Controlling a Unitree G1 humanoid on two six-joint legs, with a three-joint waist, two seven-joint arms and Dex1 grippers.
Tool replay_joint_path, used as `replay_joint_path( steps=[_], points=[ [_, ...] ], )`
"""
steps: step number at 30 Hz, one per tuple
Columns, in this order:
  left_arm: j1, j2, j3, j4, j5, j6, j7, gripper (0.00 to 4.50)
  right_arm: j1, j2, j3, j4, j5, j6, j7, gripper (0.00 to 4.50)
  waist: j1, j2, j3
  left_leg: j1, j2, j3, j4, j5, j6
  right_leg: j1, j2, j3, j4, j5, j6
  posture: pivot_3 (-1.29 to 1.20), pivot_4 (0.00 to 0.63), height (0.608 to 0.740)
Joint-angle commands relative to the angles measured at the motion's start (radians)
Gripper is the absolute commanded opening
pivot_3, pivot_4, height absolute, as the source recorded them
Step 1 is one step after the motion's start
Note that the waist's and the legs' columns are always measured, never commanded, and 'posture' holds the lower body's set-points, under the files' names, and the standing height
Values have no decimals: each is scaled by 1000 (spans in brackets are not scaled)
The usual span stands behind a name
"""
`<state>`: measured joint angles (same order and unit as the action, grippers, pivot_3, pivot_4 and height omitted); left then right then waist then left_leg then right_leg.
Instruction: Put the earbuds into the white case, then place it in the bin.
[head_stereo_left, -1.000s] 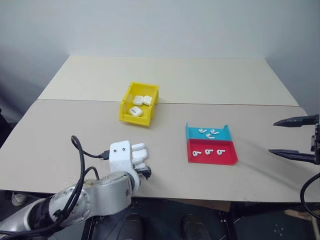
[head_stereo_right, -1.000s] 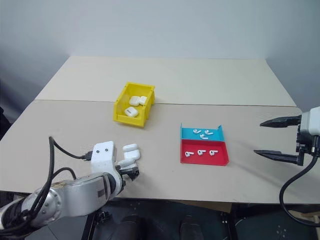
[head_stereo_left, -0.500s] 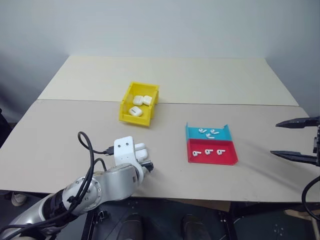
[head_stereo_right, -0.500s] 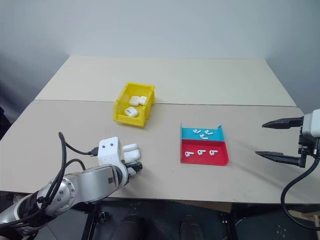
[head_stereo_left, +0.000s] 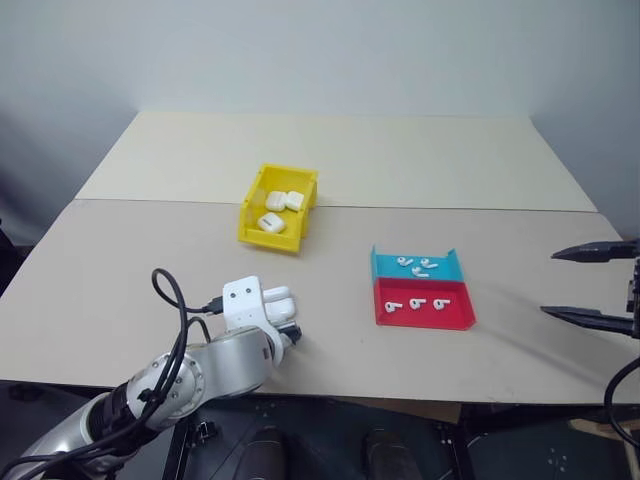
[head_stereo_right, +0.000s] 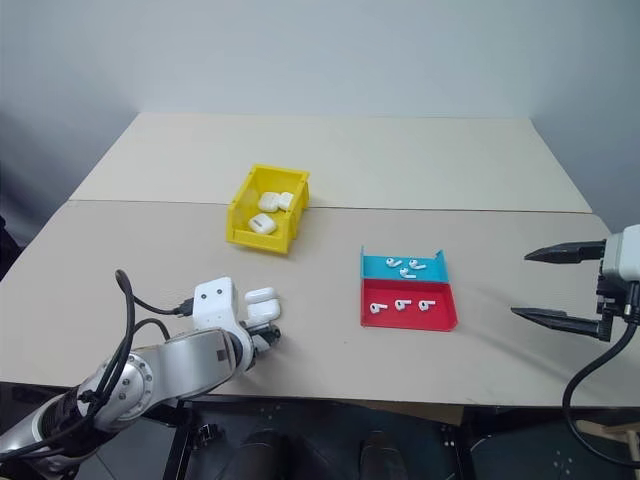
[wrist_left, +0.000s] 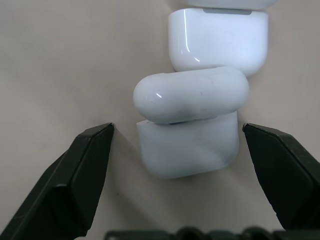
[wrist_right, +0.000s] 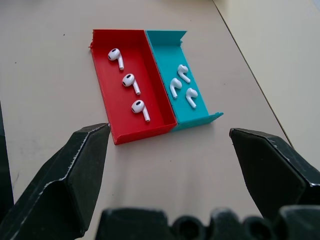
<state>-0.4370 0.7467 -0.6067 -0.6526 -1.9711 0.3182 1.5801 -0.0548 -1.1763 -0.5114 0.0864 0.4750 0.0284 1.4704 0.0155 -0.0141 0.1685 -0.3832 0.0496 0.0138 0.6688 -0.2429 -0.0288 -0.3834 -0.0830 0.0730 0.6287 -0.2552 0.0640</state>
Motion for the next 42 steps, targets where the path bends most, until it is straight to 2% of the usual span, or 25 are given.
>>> replay_joint_path(
  steps=[1, 13, 21, 32, 37, 42],
  points=[
    [5, -4, 15, 5, -1, 14, 34, 4500, 1, -5, -51, -23, 16, 12, -8, 4427, 0, 0, 0, 0, 0, 0, 0, 0, 0, 0, 0, 0, 0, 0, 0, 0, 150, 740],
    [133, 76, 82, -82, -1, 31, 34, 4500, 19, 25, -43, -42, 11, 9, -31, 4427, -4, 1, 0, 0, 0, 0, -1, 0, 0, 0, 0, 0, 0, 0, 0, 0, 150, 740],
    [117, 109, 96, -85, -1, 80, 34, 4500, 38, 37, -47, -53, 8, 9, -48, 4427, -4, 0, 0, 0, 0, 0, -1, 0, 0, 0, 0, 0, 0, 0, 0, 0, 150, 740],
    [59, 36, 163, -21, -1, 198, 34, 4500, 63, 45, -54, -57, 4, 1, -66, 4427, -3, -1, 0, -1, 0, 0, -1, 0, 0, 0, 0, 0, -1, 0, 0, 0, 150, 740],
    [87, -9, 155, -32, -1, 184, 34, 4500, 83, 56, -56, -69, -1, -3, -76, 4427, -2, -1, 0, -1, 0, 0, -1, 0, 0, 0, 0, 0, -1, 0, 0, 0, 150, 740],
    [87, 2, 142, -42, -1, 142, 34, 4500, 92, 56, -57, -72, -1, -2, -84, 4427, -2, -1, 0, -1, 0, 0, -1, 0, 0, 0, 0, 0, -1, 0, 0, 0, 150, 740]
  ],
)
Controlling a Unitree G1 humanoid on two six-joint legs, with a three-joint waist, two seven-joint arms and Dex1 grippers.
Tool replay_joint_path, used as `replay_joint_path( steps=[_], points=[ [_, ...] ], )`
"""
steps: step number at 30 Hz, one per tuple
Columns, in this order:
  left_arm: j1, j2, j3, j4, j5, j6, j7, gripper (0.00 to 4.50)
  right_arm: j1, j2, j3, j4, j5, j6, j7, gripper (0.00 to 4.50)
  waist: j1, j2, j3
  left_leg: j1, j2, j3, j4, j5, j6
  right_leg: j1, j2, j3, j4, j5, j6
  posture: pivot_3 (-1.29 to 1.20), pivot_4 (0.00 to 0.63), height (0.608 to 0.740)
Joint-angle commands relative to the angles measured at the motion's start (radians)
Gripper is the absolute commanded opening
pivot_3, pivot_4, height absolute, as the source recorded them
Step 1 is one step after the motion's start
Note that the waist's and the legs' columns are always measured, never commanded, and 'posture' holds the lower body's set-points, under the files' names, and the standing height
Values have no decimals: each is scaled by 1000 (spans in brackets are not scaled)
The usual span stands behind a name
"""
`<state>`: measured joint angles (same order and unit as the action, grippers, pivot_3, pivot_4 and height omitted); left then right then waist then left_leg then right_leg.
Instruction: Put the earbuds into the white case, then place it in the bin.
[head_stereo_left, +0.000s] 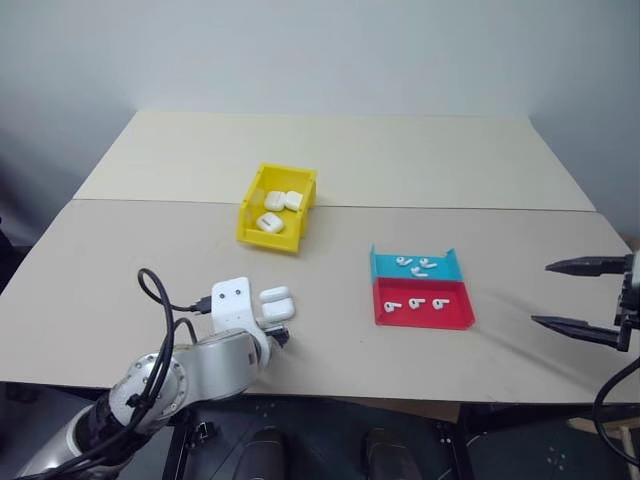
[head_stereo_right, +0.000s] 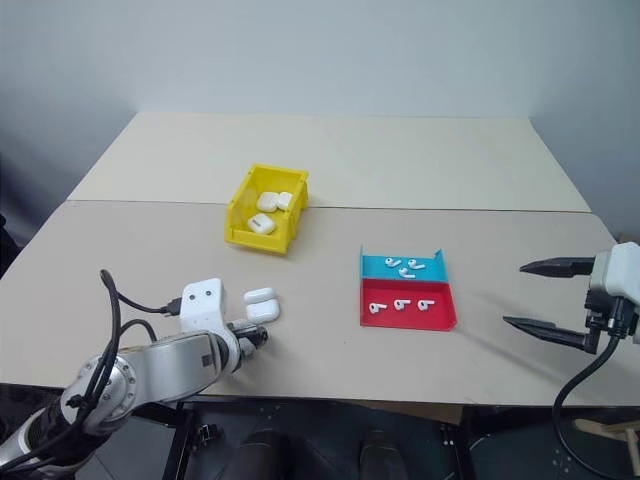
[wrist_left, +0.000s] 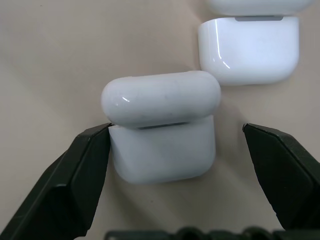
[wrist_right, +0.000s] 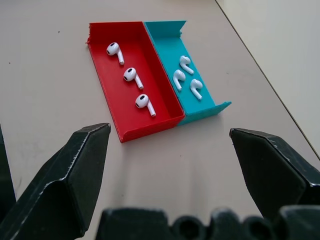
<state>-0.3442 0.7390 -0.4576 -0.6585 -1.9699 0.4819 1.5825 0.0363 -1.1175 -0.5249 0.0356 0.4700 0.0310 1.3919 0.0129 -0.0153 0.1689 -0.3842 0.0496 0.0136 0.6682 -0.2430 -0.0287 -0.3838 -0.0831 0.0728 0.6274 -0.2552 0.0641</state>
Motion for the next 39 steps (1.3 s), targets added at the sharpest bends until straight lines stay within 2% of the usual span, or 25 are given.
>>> replay_joint_path(
  steps=[1, 15, 24, 27, 30, 31, 39],
  points=[
    [-3, 14, -14, -39, -2, -33, 32, 4500, 4, -2, -44, -22, 4, -6, -6, 4427, 0, 0, 0, 0, 0, 0, 0, 0, 0, 0, 0, 0, 0, 0, 0, 0, 150, 740],
    [-1, 42, -46, -57, -2, -103, 32, 4500, 6, 4, -31, -19, -7, -13, -15, 4427, 0, 0, 0, 0, 0, 0, 0, 0, 0, 0, 0, 0, 0, 0, 0, 0, 150, 740],
    [18, 16, -50, -37, -2, -106, 32, 4500, 13, 10, -32, -21, -9, -12, -21, 4427, 1, 0, 0, 0, 0, 0, 0, 0, 0, 0, 0, 0, 0, 0, 0, 0, 150, 740],
    [21, 12, -46, -15, -2, -98, 32, 3954, 17, 11, -33, -25, -8, -10, -23, 4500, 2, 0, 0, 0, 0, 0, 0, 0, 0, 0, 0, 0, 0, 0, 0, 0, 150, 740],
    [22, -1, -42, 2, -2, -82, 32, 2967, 21, 11, -36, -23, -8, -10, -23, 4500, 8, 1, -1, 1, 0, 0, 0, 0, 0, 1, 0, 0, 0, 0, 0, 0, 150, 740],
    [23, -6, -42, 7, -2, -77, 32, 2789, 22, 11, -37, -23, -8, -10, -23, 4500, 11, 2, -2, 1, 0, 0, 0, 0, 0, 1, 0, 0, 0, 0, 0, 0, 150, 740],
    [33, -18, -26, 8, -2, -65, 32, 2761, 21, 8, -36, -21, -9, -10, -25, 4500, 16, 3, -3, 3, -1, 0, 0, 0, 0, 4, 0, 0, -1, 0, 0, 0, 150, 740]
  ],
)
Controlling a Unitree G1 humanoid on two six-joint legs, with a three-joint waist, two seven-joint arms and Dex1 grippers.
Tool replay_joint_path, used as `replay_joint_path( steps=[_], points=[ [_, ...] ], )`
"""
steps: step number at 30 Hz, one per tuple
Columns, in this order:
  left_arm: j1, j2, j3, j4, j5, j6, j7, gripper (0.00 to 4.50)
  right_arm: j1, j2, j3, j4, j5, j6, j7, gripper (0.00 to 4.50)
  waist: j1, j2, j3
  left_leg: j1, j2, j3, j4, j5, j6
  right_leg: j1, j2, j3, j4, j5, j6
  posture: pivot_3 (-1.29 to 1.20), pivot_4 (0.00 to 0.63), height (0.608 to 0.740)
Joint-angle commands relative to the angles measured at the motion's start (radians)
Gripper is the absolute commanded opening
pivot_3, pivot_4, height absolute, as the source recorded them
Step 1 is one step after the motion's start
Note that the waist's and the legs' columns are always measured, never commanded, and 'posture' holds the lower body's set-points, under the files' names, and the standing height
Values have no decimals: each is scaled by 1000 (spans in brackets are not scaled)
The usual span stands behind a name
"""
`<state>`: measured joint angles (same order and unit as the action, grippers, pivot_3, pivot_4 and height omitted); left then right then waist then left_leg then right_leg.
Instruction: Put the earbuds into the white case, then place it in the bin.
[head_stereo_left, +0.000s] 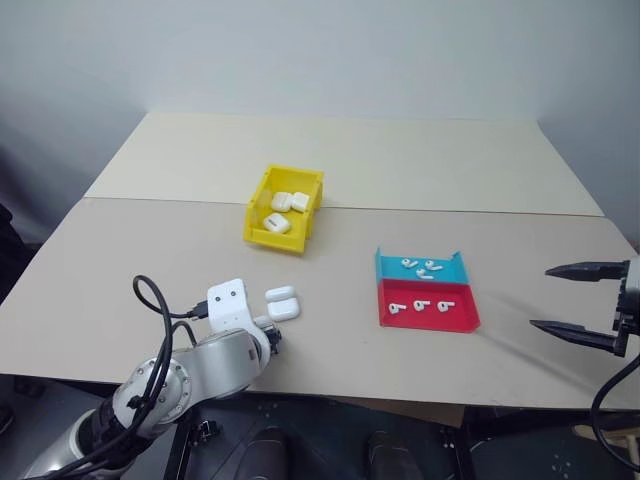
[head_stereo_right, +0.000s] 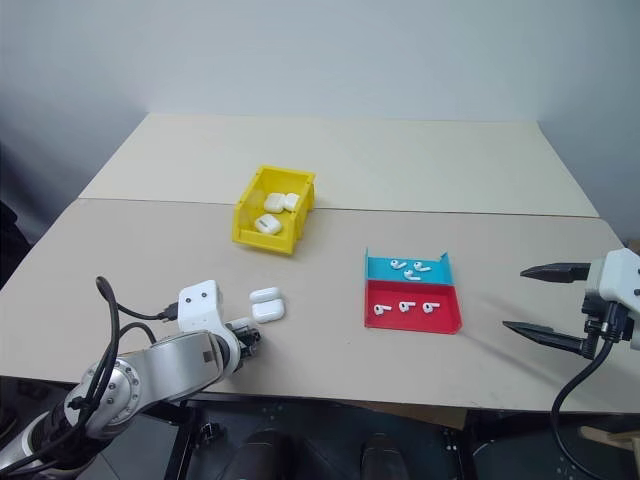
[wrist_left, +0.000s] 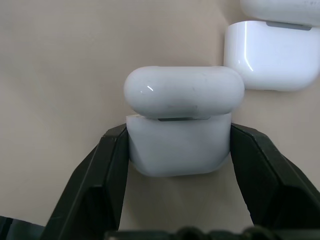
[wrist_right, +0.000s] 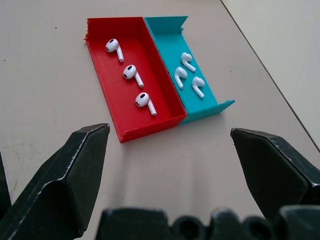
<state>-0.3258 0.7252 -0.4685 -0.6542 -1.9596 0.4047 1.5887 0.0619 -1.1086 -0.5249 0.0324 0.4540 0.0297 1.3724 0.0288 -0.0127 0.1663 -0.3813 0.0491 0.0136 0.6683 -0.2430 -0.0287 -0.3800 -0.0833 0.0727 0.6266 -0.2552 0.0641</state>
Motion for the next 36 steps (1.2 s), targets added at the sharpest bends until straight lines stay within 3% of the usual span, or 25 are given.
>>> replay_joint_path(
  steps=[1, 7, 11, 14, 17, 19, 20, 23, 28, 32, 36],
  points=[
    [4, 2, -14, -2, -13, 22, 26, 2761, -6, -1, -35, -16, 7, -9, -5, 4500, 0, 0, 0, 0, 0, 0, 0, 0, 0, 0, 0, 0, 0, 0, 0, 0, 150, 740],
    [-118, 77, 24, -96, -13, 93, 26, 2761, -26, -10, -30, 0, 5, -13, -2, 4500, -1, -4, 2, -2, 0, -1, 0, 0, 0, -1, 0, -1, 0, 0, 0, 0, 150, 740],
    [-44, 386, 201, -140, -13, 157, -164, 2761, -40, -16, -33, 12, 4, -16, 4, 4500, -21, -7, 4, -5, 0, -1, -2, 0, 0, -5, 0, -1, -1, 0, 0, 0, 150, 740],
    [1, 696, 439, -54, -13, 335, -542, 2761, -70, -22, -20, 29, 1, -25, 6, 4500, -22, -9, 5, -5, 1, -1, -4, 2, -3, -8, 1, -2, 1, 0, 0, 0, 150, 740],
    [-76, 824, 599, 47, -13, 450, -827, 2761, -120, -18, 13, 47, -2, -35, 3, 4500, -17, -10, 6, -4, 1, -1, -5, 2, -3, -7, 1, -3, 1, -1, 1, 0, 150, 740],
    [-126, 860, 618, 54, 30, 482, -931, 2761, -158, -10, 39, 58, -7, -41, 3, 4500, -17, -10, 6, -4, 0, -1, -5, 2, -3, -7, 0, -3, 0, -5, 7, 0, 150, 740],
    [-138, 844, 611, 66, 48, 482, -963, 2761, -175, -7, 52, 64, -11, -43, 1, 4500, -18, -10, 6, -5, 0, -1, -5, 2, -3, -7, 0, -3, 0, -5, 7, 0, 150, 740],
    [-117, 687, 609, 18, 312, 390, -1061, 2761, -202, -3, 71, 72, -15, -53, 0, 4500, -17, -5, 5, -5, 0, 0, -8, 2, -3, -8, -1, -3, -1, -2, 1, 0, 150, 740],
    [-16, 405, 545, -19, 804, 151, -1424, 2761, -193, -23, 39, 16, 3, -55, 12, 4500, -20, -5, 7, -8, 1, -1, -9, 3, -5, -12, 1, -3, 0, -2, -1, 0, 150, 740],
    [69, 146, 538, 24, 1051, -125, -1661, 2761, -183, -29, 7, -43, 20, -41, 14, 4500, -21, -7, 8, -8, 1, -1, -8, 3, -4, -11, 0, -3, 0, -2, -1, 0, 150, 740],
    [144, -34, 504, 136, 1199, -387, -1999, 2761, -182, -24, 22, -138, 39, -9, 1, 4500, -19, -7, 7, -8, 0, -1, -8, 3, -4, -10, 0, -3, 0, -1, -1, 0, 150, 740]
  ],
)
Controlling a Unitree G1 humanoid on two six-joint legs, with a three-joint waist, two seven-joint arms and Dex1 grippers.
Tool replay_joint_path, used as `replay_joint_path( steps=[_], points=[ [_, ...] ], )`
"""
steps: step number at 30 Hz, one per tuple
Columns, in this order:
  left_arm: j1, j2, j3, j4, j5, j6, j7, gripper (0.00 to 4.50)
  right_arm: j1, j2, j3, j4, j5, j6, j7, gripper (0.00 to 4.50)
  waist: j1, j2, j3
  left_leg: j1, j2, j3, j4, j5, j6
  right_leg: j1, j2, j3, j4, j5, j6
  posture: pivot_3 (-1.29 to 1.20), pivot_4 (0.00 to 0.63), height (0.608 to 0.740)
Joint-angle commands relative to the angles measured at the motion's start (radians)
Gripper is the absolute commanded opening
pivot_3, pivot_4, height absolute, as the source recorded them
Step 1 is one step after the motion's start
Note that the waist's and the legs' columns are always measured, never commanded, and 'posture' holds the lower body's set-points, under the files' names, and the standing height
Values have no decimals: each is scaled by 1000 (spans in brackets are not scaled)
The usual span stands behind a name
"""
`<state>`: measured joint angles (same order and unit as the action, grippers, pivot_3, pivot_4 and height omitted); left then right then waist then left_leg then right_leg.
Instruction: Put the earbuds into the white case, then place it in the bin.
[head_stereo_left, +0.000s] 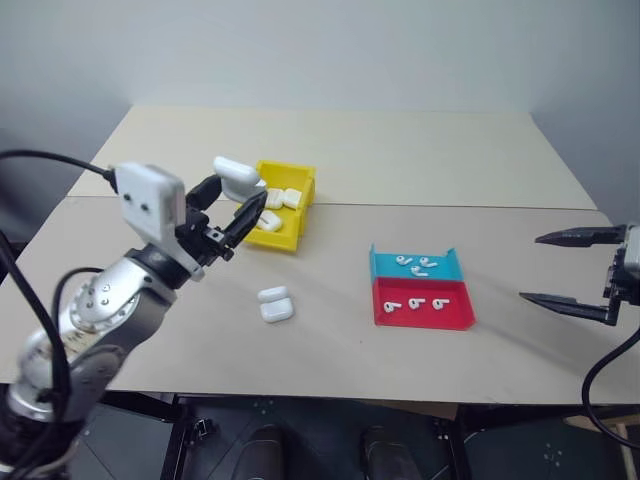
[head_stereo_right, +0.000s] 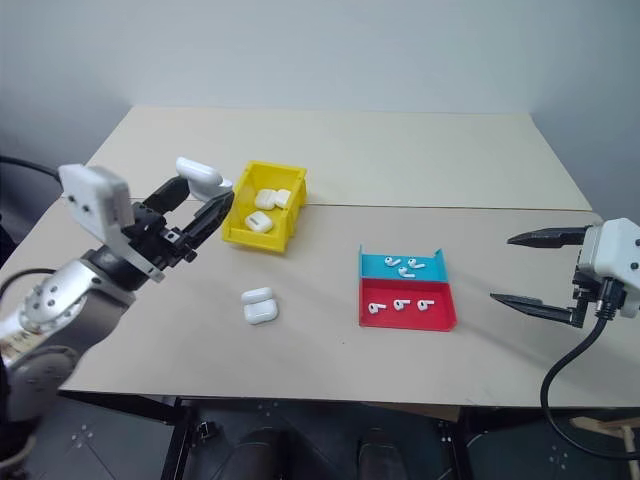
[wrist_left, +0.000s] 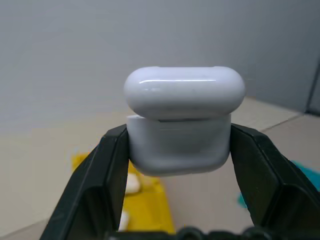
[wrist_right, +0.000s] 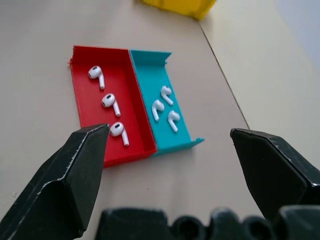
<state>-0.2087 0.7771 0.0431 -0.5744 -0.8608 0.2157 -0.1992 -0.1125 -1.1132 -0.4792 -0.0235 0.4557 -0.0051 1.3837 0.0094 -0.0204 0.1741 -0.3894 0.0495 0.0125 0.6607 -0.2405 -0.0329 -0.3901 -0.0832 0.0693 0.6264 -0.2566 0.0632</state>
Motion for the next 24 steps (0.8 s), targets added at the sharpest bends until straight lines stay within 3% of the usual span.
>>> replay_joint_path(
  steps=[1, 5, 9, 16, 23, 24],
  points=[
    [43, -136, -16, 89, 122, -254, -272, 2761, -10, -25, -10, -112, 41, 55, -16, 4500, 0, 1, 0, 0, 0, 1, 0, 0, 0, 0, 0, 0, 0, 0, 0, 0, 150, 740],
    [75, -296, -85, 267, 213, -495, -564, 2761, -57, -76, 102, -244, 36, 197, -50, 4500, -2, 1, -1, 1, 0, 0, 1, 0, 1, 1, 0, 0, 1, 1, 1, 0, 150, 740],
    [112, -477, -111, 391, 181, -663, -744, 2761, -131, -147, 228, -370, 33, 303, -52, 4500, -4, 3, -2, 0, 0, 0, 1, -1, 2, 1, 0, 0, 0, 1, 1, 0, 150, 740],
    [151, -498, -151, 438, 201, -652, -923, 2761, -370, -190, 497, -488, -15, 499, -36, 4500, -9, 2, -2, -1, 0, -2, 3, -1, 2, 0, 0, 0, 1, 1, 1, 0, 150, 740],
    [166, -458, -149, 490, 192, -647, -1090, 2761, -591, -83, 766, -424, -173, 624, -26, 4500, -22, 2, -2, -2, 0, -2, 3, -1, 3, -1, 0, 0, 1, 1, 1, 0, 150, 740],
    [169, -453, -147, 490, 184, -642, -1106, 2761, -603, -70, 793, -407, -203, 615, -25, 4135, -23, 2, -2, -2, 1, -2, 3, -1, 3, -1, 0, 0, 1, 1, 1, 0, 150, 740]
  ],
)
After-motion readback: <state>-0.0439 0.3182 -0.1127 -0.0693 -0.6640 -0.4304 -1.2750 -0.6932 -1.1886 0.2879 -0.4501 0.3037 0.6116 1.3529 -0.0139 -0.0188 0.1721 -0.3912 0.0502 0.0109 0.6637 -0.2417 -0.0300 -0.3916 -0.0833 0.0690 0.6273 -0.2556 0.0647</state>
